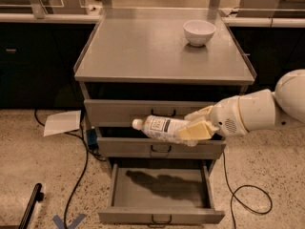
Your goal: Pick blue plastic bottle from bottom drawer and place on counter
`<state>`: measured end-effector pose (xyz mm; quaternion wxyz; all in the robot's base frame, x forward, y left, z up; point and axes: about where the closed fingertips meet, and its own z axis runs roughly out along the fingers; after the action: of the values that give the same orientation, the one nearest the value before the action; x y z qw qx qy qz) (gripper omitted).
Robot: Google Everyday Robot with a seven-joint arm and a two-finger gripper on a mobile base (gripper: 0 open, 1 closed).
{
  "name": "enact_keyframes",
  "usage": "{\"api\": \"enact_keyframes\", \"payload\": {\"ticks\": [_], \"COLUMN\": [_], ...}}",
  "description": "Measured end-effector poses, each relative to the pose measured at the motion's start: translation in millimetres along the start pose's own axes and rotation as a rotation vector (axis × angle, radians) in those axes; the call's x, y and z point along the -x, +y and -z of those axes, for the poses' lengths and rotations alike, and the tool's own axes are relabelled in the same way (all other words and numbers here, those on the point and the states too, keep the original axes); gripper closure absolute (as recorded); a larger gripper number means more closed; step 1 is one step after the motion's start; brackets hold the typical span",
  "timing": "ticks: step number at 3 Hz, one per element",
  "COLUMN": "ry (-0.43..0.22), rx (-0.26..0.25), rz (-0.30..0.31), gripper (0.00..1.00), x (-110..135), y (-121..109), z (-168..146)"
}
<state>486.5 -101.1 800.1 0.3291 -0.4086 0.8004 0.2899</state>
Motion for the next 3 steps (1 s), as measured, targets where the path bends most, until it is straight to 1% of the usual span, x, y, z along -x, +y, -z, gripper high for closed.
{"api": "enact_keyframes", "payload": {"ticks": [1, 2, 3], "ry": [-0.039, -0.067, -0.082], "rx": [-0.063, -0.120, -0.143], "rz": [0.113, 0.150, 0.141], "gripper": [1.00, 1.00, 1.00], "x": [50.2, 88.1, 116.8], "y": [6.0, -8.7, -36.7], "z": [20.4, 31.2, 29.2]}}
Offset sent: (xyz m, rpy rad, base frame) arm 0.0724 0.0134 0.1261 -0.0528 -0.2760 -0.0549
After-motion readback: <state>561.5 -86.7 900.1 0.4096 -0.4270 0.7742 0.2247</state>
